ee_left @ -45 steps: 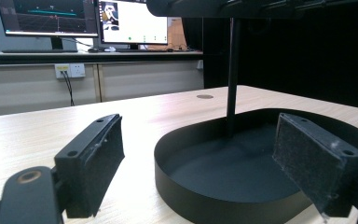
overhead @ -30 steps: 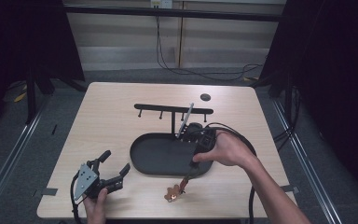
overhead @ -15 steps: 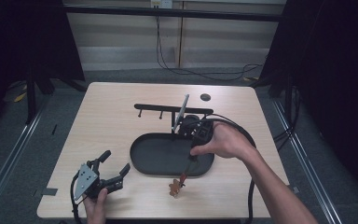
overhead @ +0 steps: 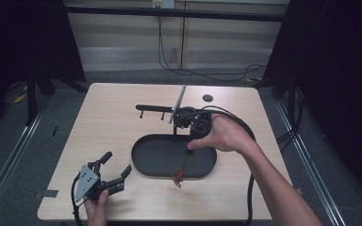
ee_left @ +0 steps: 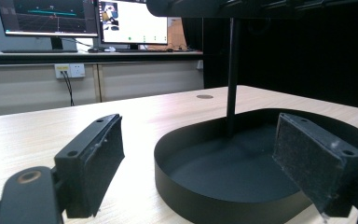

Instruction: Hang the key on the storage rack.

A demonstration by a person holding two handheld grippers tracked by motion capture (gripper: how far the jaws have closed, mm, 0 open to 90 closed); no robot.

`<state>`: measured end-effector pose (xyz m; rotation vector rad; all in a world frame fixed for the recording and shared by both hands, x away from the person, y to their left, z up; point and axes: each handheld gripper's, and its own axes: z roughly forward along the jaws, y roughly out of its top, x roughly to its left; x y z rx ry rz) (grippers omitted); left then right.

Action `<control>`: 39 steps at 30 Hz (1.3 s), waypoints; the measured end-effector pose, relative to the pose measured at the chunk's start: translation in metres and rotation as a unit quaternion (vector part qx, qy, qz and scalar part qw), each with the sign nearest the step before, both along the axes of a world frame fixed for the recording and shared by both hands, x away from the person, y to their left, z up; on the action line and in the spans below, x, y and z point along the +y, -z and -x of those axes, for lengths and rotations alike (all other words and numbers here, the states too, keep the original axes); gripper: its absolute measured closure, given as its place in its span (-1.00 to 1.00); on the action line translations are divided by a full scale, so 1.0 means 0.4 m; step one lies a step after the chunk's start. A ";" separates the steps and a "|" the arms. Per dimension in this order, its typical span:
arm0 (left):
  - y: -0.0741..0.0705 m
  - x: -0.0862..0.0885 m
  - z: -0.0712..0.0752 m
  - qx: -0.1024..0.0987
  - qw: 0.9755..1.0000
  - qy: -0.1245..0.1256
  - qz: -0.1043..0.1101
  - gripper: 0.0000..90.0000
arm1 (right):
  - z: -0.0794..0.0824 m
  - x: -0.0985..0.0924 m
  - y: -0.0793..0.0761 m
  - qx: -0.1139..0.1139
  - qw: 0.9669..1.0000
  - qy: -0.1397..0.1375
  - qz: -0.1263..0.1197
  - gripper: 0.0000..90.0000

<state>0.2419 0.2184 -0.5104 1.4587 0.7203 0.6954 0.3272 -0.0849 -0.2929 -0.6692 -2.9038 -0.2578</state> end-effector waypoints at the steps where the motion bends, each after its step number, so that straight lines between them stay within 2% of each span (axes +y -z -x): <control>1: 0.000 0.000 0.000 0.000 1.000 0.000 0.000 -0.65 | 0.000 0.002 -0.003 -0.003 1.000 0.000 0.002 0.92; 4: 0.000 0.000 0.000 0.000 1.000 0.000 0.000 -0.65 | -0.006 0.003 -0.013 -0.011 1.000 -0.005 -0.011 0.92; 11: 0.000 0.000 0.000 0.000 1.000 0.000 0.000 -0.65 | -0.026 -0.001 -0.041 -0.021 0.999 0.005 -0.024 0.92; 19: 0.000 -0.001 0.000 0.001 1.000 0.000 0.002 -0.65 | -0.048 0.007 -0.071 -0.027 0.999 0.016 -0.020 0.92; 21: 0.000 0.000 0.001 0.001 1.000 -0.002 0.001 -0.65 | -0.056 0.011 -0.077 -0.038 0.999 0.015 -0.024 0.92; 30: 0.000 -0.001 0.001 0.002 1.000 0.000 0.004 -0.65 | -0.102 0.018 -0.095 -0.035 0.998 0.042 -0.018 0.92; 39: 0.000 0.000 0.000 0.000 1.000 -0.001 0.001 -0.65 | -0.151 0.035 -0.104 -0.036 0.998 0.046 -0.015 0.92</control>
